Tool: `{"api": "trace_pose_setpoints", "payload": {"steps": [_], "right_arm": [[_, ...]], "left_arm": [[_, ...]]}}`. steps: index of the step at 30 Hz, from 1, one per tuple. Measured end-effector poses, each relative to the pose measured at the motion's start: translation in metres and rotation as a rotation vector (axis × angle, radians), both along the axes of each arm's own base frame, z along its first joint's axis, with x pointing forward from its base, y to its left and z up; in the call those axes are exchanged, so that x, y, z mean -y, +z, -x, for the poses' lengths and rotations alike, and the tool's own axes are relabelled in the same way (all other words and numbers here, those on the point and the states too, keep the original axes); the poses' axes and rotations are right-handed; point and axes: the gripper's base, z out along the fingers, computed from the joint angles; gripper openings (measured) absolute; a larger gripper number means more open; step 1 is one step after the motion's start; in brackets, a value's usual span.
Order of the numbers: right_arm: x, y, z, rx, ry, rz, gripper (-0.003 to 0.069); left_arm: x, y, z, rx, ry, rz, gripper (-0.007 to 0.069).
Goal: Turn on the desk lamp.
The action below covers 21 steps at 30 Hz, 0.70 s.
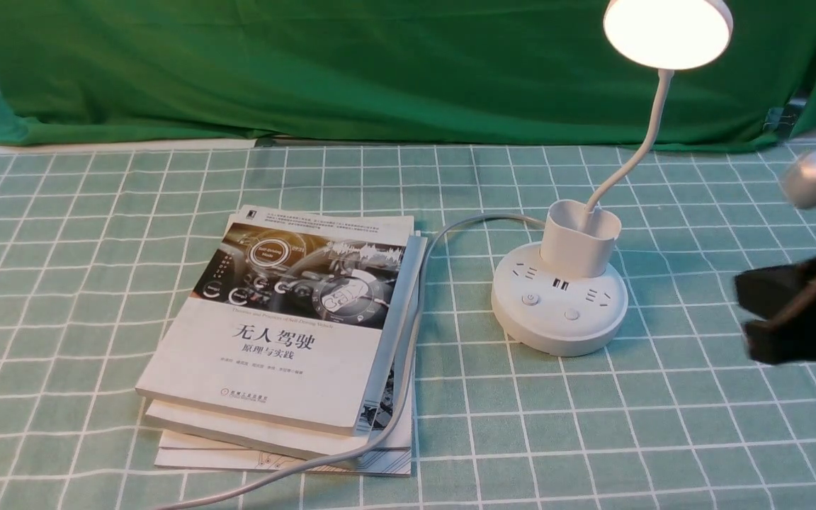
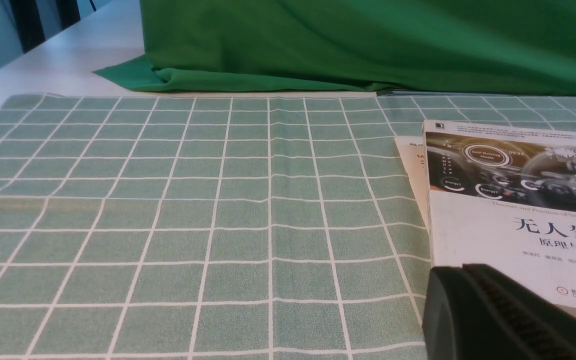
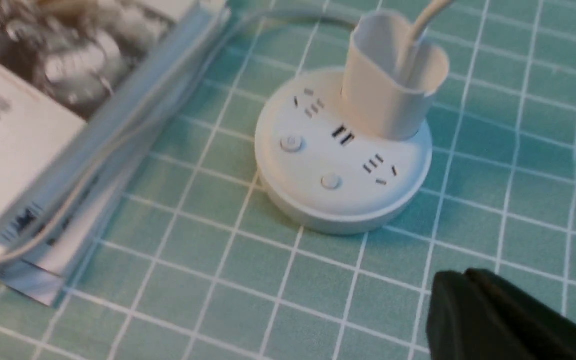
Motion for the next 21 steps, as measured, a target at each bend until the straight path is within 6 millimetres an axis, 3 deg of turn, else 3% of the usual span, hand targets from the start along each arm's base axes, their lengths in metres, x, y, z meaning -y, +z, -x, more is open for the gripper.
{"api": "trace_pose_setpoints", "payload": {"steps": [2,3,6,13,16,21], "right_arm": [[0.009,0.008,0.023,0.083,-0.016,-0.056,0.0054],[0.009,0.008,0.023,0.086,-0.016,-0.057,0.0054],[0.021,0.023,0.051,0.224,-0.023,-0.121,0.0064],[0.032,0.038,0.079,0.376,-0.016,-0.155,0.0079],[0.036,0.029,0.087,0.426,-0.020,-0.149,0.0092],[0.045,-0.004,0.095,0.514,-0.090,-0.178,0.0101]], "left_arm": [[0.000,0.000,0.000,0.000,0.000,0.000,0.0021],[0.000,0.000,0.000,0.000,0.000,0.000,0.0021],[0.000,0.000,0.000,0.000,0.000,0.000,0.0021],[0.000,0.000,0.000,0.000,0.000,0.000,0.0021],[0.000,0.000,0.000,0.000,0.000,0.000,0.0021],[0.000,0.000,0.000,0.000,0.000,0.000,0.0021]]}}
